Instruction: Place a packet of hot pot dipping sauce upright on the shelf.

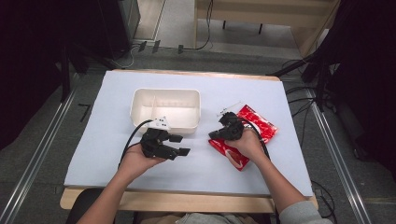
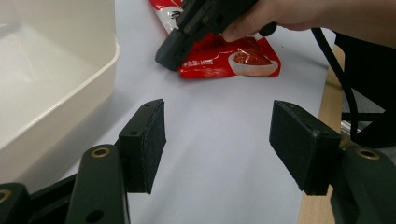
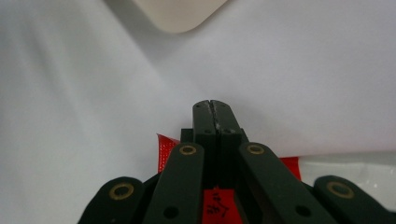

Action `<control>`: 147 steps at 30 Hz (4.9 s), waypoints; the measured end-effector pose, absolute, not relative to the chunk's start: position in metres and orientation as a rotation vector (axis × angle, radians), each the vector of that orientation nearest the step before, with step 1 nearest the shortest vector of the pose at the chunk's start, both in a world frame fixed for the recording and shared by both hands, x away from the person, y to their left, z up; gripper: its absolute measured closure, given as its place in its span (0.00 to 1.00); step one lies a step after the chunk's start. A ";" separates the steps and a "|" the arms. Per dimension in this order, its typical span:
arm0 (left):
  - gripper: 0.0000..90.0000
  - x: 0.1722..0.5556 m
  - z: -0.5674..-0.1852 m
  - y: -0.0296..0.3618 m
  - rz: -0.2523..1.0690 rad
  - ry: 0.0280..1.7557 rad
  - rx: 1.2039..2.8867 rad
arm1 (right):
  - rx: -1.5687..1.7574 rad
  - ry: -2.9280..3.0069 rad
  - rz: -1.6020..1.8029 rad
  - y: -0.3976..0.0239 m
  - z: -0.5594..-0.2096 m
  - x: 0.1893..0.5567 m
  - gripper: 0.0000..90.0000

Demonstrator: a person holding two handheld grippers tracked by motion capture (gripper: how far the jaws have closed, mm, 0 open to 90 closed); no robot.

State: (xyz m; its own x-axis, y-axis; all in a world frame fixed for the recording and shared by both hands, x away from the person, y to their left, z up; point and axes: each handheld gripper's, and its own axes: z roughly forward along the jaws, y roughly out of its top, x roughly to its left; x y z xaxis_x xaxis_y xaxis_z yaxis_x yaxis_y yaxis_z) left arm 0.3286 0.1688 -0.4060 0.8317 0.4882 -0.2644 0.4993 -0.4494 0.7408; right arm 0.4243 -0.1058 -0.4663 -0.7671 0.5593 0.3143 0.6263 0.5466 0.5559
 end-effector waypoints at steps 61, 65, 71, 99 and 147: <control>0.99 0.344 -0.419 0.101 -0.052 0.758 2.126 | -1.340 -2.632 -1.277 -0.211 -0.431 0.382 0.41; 1.00 0.348 -0.424 0.090 -0.034 0.762 2.133 | -1.376 -2.615 -1.277 -0.216 -0.431 0.387 0.41; 1.00 0.352 -0.431 0.072 -0.013 0.762 2.161 | -1.421 -2.619 -1.267 -0.220 -0.430 0.392 0.42; 1.00 0.357 -0.470 0.037 0.066 0.701 2.246 | -1.626 -2.546 -1.236 -0.241 -0.444 0.426 0.35; 0.72 0.355 -0.440 0.070 -0.107 0.770 2.200 | -1.550 -2.505 -1.227 -0.205 -0.430 0.441 1.00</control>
